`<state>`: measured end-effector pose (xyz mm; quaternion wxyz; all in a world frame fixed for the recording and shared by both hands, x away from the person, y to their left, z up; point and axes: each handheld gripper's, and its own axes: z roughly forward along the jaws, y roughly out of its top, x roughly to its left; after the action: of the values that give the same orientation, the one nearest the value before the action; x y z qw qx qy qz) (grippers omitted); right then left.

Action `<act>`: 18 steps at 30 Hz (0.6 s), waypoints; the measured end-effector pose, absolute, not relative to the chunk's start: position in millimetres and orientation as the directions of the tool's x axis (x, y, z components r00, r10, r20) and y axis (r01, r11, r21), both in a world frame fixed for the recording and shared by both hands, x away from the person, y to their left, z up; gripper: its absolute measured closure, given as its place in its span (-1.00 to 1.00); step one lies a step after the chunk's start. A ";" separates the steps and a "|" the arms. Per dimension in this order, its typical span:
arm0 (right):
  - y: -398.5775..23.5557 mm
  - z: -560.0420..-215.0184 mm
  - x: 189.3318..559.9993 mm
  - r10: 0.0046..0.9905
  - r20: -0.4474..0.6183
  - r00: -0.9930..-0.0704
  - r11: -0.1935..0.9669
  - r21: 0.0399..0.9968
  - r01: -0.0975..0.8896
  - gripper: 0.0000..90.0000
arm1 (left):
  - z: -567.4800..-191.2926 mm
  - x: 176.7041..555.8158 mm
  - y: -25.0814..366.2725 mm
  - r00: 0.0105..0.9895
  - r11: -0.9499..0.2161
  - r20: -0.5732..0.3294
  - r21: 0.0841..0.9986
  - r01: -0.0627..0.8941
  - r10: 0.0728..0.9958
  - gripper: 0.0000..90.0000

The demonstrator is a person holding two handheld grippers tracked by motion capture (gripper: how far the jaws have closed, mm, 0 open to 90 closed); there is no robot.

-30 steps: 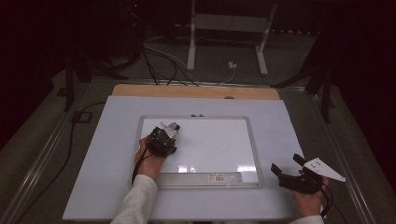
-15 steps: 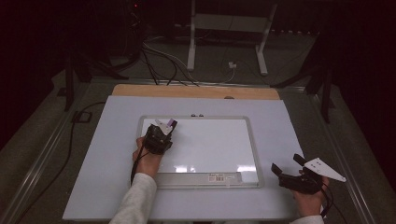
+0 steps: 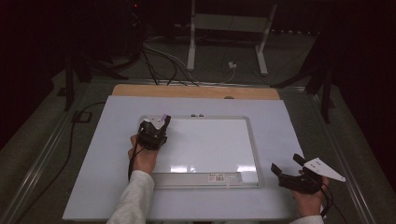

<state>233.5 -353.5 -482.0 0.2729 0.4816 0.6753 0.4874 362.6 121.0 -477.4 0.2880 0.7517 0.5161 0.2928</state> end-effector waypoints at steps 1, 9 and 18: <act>-353.5 -482.0 233.5 0.916 0.101 -0.388 0.061 0.921 0.384 -1.00 | -477.6 363.3 122.3 0.290 -0.294 0.137 0.737 0.609 0.947 0.41; -353.4 -482.1 233.7 0.916 0.101 -0.388 0.061 0.921 0.385 -1.00 | -479.3 368.0 132.9 0.235 -0.227 0.096 0.740 0.633 0.967 0.41; -353.8 -482.4 234.1 0.916 0.102 -0.388 0.060 0.921 0.385 -1.00 | -482.6 372.5 140.4 0.165 -0.171 0.082 0.737 0.654 0.983 0.41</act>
<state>234.1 -353.8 -482.4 0.2719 0.4816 0.6755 0.4877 372.5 140.4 -482.6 0.2839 0.7083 0.5778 0.2895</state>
